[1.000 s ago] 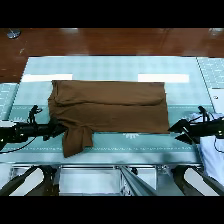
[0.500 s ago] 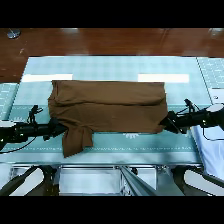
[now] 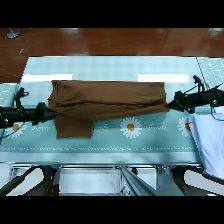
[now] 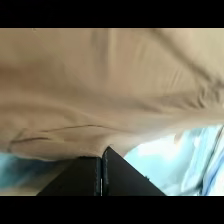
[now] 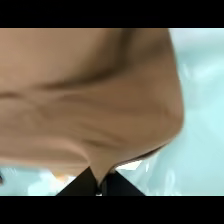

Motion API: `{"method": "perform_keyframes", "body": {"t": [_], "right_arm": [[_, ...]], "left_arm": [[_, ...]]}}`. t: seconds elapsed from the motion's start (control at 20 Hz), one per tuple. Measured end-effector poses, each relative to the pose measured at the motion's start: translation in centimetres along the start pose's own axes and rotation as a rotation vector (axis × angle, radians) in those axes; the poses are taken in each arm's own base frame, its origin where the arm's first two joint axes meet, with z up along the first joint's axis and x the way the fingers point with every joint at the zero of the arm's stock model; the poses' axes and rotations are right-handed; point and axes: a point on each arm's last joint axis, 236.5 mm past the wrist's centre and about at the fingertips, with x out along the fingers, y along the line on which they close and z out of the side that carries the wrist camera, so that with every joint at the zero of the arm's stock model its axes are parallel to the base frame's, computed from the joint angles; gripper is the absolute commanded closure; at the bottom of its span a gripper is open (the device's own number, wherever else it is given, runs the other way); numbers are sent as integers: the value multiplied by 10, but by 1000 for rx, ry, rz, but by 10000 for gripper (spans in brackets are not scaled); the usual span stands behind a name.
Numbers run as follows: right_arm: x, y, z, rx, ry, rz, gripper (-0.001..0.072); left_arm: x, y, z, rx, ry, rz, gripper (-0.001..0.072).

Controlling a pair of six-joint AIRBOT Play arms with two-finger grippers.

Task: Fold the shirts.

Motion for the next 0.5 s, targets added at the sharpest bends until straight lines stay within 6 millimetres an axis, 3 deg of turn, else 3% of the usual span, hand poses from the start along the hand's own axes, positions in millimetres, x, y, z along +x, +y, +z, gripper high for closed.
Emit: {"method": "perform_keyframes", "body": {"t": [0.15,0.5], "right_arm": [[-2,13,31,-30,-60,-10,683],[17,32,97,-11,-123,-4,683]], "left_arm": [[1,-14,40,41,-34,17,687],[31,-49,147,38,-92,19,687]]}}
